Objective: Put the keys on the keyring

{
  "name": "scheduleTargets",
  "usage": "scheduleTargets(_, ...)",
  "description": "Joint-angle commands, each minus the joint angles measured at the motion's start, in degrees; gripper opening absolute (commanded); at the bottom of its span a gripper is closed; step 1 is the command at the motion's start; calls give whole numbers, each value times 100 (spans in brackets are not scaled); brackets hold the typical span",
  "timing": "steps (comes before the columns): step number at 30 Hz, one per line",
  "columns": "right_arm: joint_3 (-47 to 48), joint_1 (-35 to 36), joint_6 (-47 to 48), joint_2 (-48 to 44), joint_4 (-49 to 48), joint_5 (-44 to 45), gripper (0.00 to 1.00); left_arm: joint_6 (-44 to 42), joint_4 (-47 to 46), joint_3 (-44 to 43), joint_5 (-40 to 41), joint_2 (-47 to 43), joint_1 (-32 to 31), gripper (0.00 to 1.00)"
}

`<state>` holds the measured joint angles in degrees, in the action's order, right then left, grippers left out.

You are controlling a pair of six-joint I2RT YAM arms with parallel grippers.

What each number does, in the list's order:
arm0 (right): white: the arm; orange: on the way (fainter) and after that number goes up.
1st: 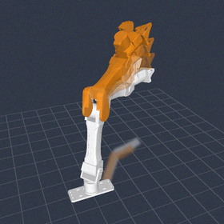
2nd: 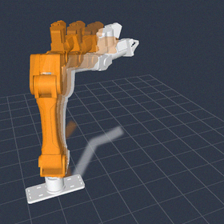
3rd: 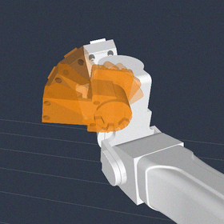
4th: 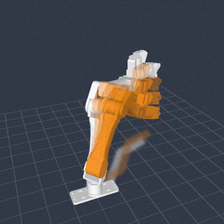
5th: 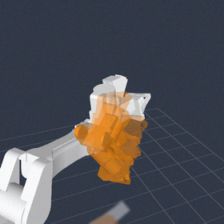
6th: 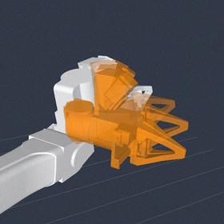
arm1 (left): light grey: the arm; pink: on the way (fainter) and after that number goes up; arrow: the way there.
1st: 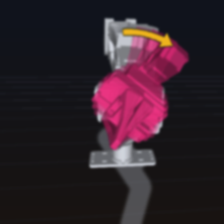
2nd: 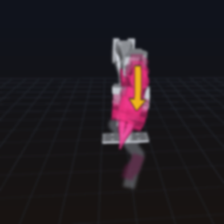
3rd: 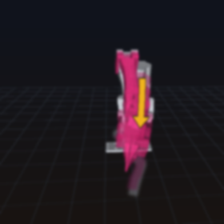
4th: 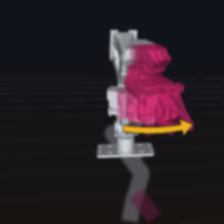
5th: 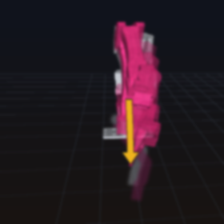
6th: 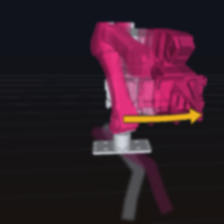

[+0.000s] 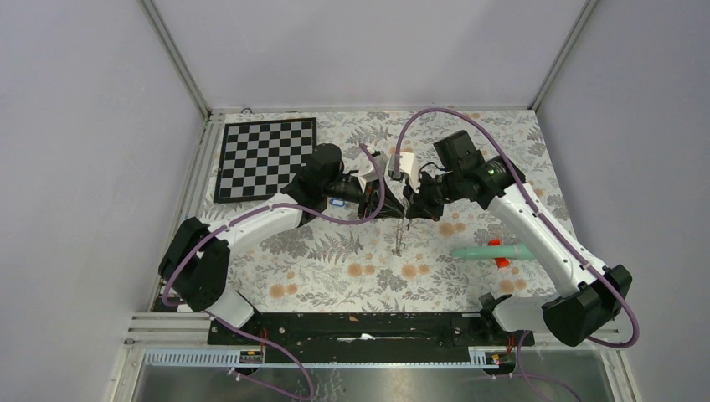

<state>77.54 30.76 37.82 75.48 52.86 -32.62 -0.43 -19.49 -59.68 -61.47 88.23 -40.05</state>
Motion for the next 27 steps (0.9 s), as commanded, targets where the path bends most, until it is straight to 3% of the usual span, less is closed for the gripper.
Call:
scheduleTargets(1,33,48,-64,-205,-228,-182,0,-37,-258,-177,-55,22,-10,21)
scheduleTargets(4,33,53,-73,-213,-237,-188,0,-30,-240,-195,-94,33,-11,20)
scheduleTargets(11,16,52,-115,-244,-295,-194,0,-30,-240,-191,-114,58,-11,0)
scheduleTargets(16,-67,46,-152,-370,-444,-158,0,10,-218,-145,-78,6,-11,0)
scheduleTargets(22,-594,44,-304,-825,-997,1,25,1139,-1402,264,-97,-291,170,0)
scheduleTargets(27,-901,42,-311,-1054,-1215,-279,35,1782,-2139,526,-262,-489,269,0)
